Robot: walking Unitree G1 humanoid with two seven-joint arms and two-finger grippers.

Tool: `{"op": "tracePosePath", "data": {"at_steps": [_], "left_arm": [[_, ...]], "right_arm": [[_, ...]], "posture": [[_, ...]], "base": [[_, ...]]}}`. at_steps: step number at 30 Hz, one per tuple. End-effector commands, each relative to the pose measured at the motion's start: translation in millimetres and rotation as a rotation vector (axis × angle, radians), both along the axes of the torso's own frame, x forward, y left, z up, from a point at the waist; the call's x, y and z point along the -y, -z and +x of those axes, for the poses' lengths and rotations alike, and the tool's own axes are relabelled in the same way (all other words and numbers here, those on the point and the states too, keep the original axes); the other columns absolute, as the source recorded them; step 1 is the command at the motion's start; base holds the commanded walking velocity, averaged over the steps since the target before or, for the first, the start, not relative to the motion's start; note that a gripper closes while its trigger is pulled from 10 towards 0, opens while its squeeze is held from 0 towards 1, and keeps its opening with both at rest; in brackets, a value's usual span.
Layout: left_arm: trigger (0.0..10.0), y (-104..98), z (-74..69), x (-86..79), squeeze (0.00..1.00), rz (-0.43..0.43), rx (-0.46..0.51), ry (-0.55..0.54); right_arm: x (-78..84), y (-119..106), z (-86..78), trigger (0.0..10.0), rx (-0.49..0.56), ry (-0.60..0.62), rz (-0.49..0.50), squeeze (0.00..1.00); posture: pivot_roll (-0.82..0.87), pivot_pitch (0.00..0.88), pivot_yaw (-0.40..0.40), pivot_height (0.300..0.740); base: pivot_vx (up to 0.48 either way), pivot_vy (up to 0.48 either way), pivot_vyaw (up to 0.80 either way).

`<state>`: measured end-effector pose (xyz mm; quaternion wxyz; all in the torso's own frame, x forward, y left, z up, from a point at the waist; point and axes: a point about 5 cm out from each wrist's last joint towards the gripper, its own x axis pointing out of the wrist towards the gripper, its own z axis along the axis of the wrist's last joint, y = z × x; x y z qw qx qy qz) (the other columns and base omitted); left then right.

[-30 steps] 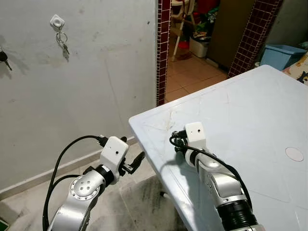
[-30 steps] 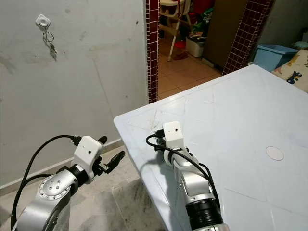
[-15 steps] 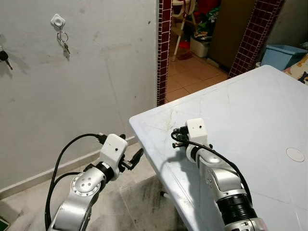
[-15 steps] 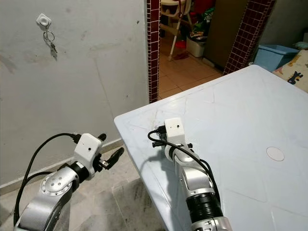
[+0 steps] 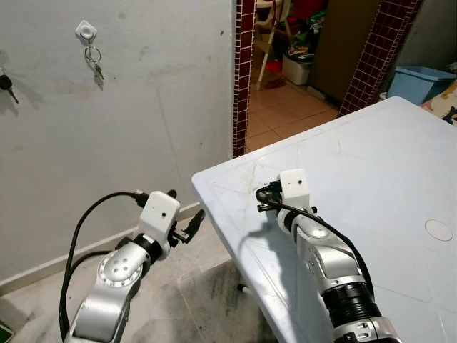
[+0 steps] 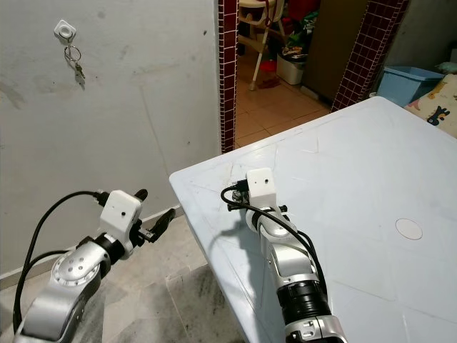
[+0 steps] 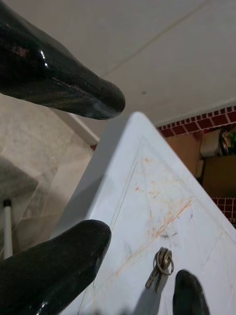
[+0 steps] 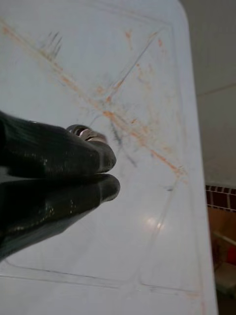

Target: Hang keys on a hook

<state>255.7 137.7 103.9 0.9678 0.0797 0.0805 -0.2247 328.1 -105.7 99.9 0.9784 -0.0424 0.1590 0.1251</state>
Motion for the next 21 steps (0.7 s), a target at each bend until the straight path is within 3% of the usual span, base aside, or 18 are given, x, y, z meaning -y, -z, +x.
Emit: {"op": "tracePosePath", "data": {"at_steps": [1,10,21], "left_arm": [[10.0,-3.5,-1.6,1.8,0.00,-0.004,0.008,0.006],[10.0,13.3,-10.3,12.4,0.00,-0.016,-0.075,0.069],[10.0,11.6,-9.2,15.2,0.00,-0.017,-0.070,0.071]], "right_arm": [[-2.3,-5.2,-0.7,10.0,0.030,-0.012,-0.015,1.00],[-7.2,3.8,-8.9,10.0,-0.011,-0.034,-0.001,1.00],[-15.7,10.1,-10.2,10.0,-0.056,-0.025,0.023,1.00]], "posture": [[0.09,0.000,0.019,0.740],[0.08,0.017,0.031,0.740],[0.08,0.021,0.029,0.740]], "base": [[0.000,0.000,0.00],[0.000,0.000,0.00],[0.000,0.000,0.00]]}}
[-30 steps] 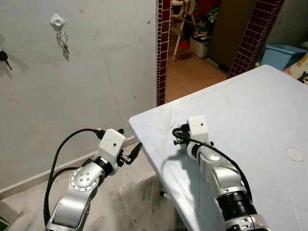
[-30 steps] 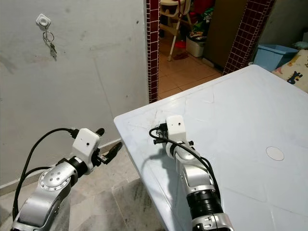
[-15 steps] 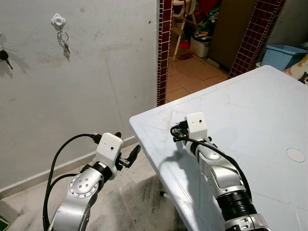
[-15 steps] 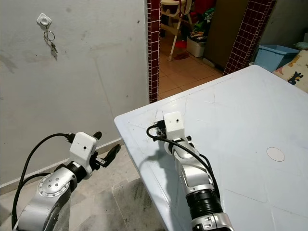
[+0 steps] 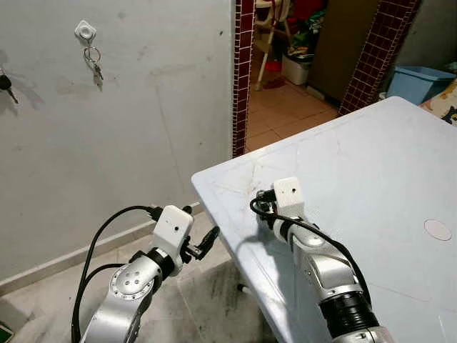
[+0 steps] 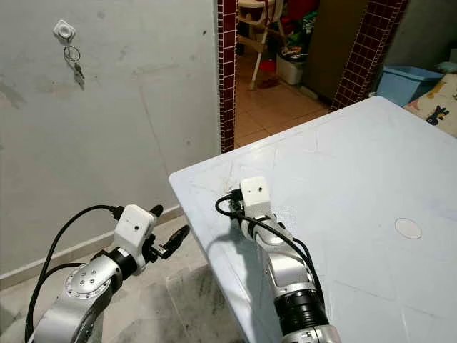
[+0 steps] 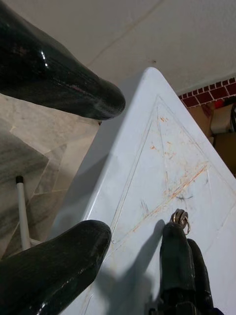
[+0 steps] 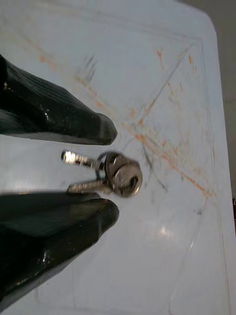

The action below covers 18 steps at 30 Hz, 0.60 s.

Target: Hang keys on a hook

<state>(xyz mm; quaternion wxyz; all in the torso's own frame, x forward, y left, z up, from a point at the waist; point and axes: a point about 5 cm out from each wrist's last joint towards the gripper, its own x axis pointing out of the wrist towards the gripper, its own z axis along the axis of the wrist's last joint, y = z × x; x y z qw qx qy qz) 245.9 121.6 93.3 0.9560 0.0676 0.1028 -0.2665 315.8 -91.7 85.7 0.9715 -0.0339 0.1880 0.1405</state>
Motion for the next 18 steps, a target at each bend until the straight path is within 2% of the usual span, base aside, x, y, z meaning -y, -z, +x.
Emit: {"op": "tracePosePath", "data": {"at_steps": [1,9,10,11,12,18], "left_arm": [[10.0,1.1,0.9,-0.9,0.00,0.001,-0.014,-0.008],[10.0,1.4,0.8,-1.8,0.00,0.005,-0.020,-0.001],[10.0,1.5,0.8,-1.8,0.00,0.005,-0.020,-0.001],[10.0,1.5,0.8,-1.8,0.00,0.005,-0.021,-0.002],[10.0,1.3,0.4,-2.1,0.00,0.006,-0.021,-0.002],[10.0,1.4,-0.5,-1.9,0.00,0.004,-0.025,0.002]], "right_arm": [[-4.6,-5.1,2.6,10.0,0.010,-0.004,0.016,1.00],[-7.7,-1.8,2.2,10.0,0.028,-0.010,-0.016,1.00],[-7.6,-1.0,2.1,10.0,0.026,-0.008,-0.017,0.78],[-7.5,-0.6,2.1,10.0,0.024,-0.007,-0.017,0.78],[-7.1,0.3,2.2,10.0,0.024,-0.001,-0.023,0.00],[-8.1,5.0,4.7,10.0,0.022,0.002,-0.014,0.00]], "posture": [[0.08,0.020,0.030,0.740],[0.09,0.025,0.035,0.740],[0.09,0.025,0.035,0.740],[0.09,0.025,0.035,0.740],[0.09,0.028,0.035,0.740],[0.09,0.033,0.038,0.740]], "base": [[0.000,0.000,0.00],[0.000,0.000,0.00],[0.000,0.000,0.00],[0.000,0.000,0.00],[0.000,0.000,0.00],[0.000,0.000,0.00]]}}
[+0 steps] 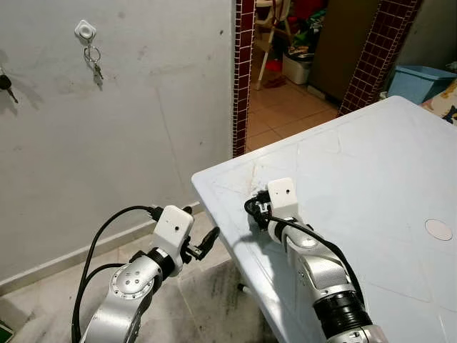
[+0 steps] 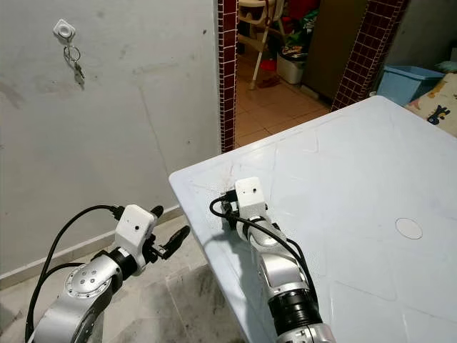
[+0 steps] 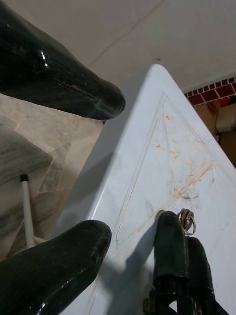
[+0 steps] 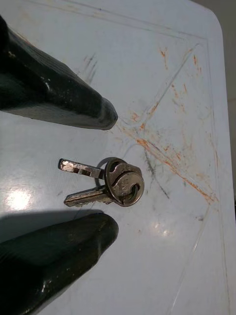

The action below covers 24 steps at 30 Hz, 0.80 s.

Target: Hang keys on a hook

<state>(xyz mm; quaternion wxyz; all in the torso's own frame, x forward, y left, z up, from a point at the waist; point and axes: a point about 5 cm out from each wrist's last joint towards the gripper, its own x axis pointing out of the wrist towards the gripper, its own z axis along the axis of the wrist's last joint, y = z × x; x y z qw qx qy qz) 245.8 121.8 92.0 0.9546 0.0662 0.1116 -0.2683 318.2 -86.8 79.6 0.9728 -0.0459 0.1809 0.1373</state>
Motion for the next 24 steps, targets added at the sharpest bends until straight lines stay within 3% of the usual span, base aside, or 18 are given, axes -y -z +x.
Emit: {"op": "tracePosePath", "data": {"at_steps": [1,3,4,5,6,7,24], "left_arm": [[10.0,0.1,-0.3,-1.7,0.00,0.003,-0.007,-0.001],[10.0,0.3,-0.5,-1.7,0.00,0.001,-0.010,0.001],[10.0,0.4,-0.6,-1.7,0.00,0.001,-0.011,0.002],[10.0,0.4,-0.8,-1.6,0.00,0.000,-0.012,0.003],[10.0,0.4,-0.8,-1.5,0.00,0.000,-0.013,0.003],[10.0,0.4,-0.8,-1.6,0.00,0.001,-0.013,0.003],[10.0,-0.2,0.8,-3.2,0.00,0.006,-0.015,0.007]], "right_arm": [[-3.2,-1.1,2.4,10.0,0.004,0.000,0.009,0.00],[-4.7,3.5,3.5,10.0,-0.019,0.004,0.037,0.00],[-5.3,5.8,3.9,8.7,-0.032,0.006,0.050,0.00],[-5.4,9.3,4.2,3.3,-0.052,0.012,0.062,0.00],[-5.1,11.2,4.7,2.4,-0.062,0.021,0.077,0.00],[-5.5,12.0,5.0,0.0,-0.065,0.019,0.086,0.00],[2.9,17.9,10.4,0.0,-0.077,0.048,0.106,0.00]], "posture": [[0.09,0.033,0.038,0.740],[0.09,0.035,0.038,0.740],[0.09,0.036,0.039,0.740],[0.10,0.037,0.038,0.740],[0.10,0.037,0.038,0.740],[0.10,0.038,0.038,0.740],[0.10,0.040,0.047,0.740]], "base": [[0.000,0.000,0.00],[0.000,0.000,0.00],[0.000,0.000,0.00],[0.000,0.000,0.00],[0.000,0.000,0.00],[0.000,0.000,0.00],[0.000,0.000,0.00]]}}
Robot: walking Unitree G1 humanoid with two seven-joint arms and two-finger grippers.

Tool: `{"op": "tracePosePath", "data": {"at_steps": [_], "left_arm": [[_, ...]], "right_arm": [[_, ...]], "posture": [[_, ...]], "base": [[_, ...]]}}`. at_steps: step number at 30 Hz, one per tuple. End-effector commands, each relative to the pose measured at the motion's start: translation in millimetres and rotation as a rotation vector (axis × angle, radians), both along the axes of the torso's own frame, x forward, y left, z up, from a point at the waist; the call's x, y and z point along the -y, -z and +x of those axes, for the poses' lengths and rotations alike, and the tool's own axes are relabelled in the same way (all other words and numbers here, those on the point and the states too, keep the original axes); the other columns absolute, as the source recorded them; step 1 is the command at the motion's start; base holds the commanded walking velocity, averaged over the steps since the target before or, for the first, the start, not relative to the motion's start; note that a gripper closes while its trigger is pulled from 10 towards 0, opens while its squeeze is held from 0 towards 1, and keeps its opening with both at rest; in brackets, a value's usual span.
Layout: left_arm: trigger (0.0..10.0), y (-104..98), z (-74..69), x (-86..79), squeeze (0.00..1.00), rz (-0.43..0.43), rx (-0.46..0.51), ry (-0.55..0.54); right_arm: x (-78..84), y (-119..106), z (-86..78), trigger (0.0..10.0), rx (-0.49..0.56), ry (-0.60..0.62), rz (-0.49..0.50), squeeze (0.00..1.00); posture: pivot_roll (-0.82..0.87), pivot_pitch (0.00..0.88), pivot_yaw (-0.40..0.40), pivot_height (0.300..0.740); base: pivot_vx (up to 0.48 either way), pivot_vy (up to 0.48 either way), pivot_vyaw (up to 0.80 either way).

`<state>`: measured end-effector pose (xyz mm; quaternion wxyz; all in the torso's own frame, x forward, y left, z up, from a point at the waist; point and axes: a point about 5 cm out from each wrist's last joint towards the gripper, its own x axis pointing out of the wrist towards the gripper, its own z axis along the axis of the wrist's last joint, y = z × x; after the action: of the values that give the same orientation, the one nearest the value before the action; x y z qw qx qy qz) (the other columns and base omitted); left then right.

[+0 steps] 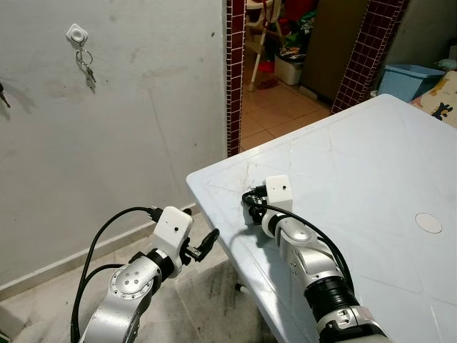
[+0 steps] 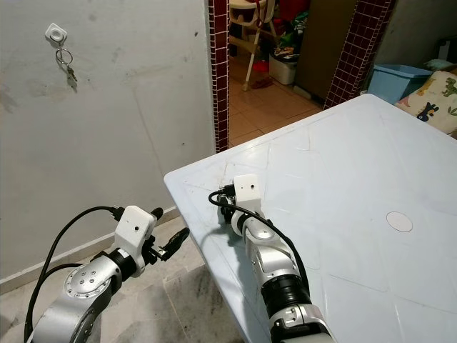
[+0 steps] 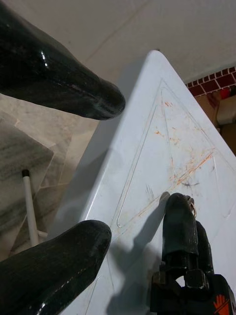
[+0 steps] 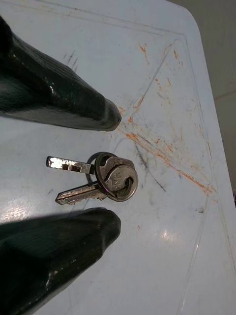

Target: Hang keys on a hook

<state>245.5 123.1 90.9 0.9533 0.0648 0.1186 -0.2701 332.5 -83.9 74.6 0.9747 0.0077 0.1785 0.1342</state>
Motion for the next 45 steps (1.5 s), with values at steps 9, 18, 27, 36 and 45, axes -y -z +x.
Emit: {"op": "tracePosePath", "data": {"at_steps": [9,18,27,36,45], "left_arm": [[10.0,-4.0,1.8,-2.3,0.00,0.004,0.032,-0.014],[10.0,-3.6,1.8,-1.6,0.00,-0.001,0.031,-0.015],[10.0,-2.5,2.5,-1.0,0.00,-0.004,0.026,-0.011],[10.0,-2.7,3.1,-0.8,0.00,-0.006,0.026,-0.013],[10.0,-2.2,3.8,-0.9,0.00,-0.008,0.024,-0.015]], "right_arm": [[4.5,8.7,-7.8,0.0,-0.003,-0.065,-0.081,0.00],[9.6,12.7,-13.7,0.0,-0.004,-0.065,-0.089,0.00],[9.8,13.3,-15.1,0.0,-0.009,-0.069,-0.092,0.00],[13.3,7.8,-11.8,0.0,0.010,-0.042,-0.078,0.00],[30.9,-52.8,3.9,0.0,0.356,0.121,0.062,0.00]], "posture": [[0.10,0.039,0.044,0.740],[0.10,0.035,0.041,0.740],[0.10,0.032,0.040,0.740],[0.10,0.028,0.040,0.740],[0.09,0.029,0.042,0.740]], "base": [[0.000,0.000,0.00],[0.000,0.000,0.00],[0.000,0.000,0.00],[0.000,0.000,0.00],[0.000,0.000,0.00]]}}
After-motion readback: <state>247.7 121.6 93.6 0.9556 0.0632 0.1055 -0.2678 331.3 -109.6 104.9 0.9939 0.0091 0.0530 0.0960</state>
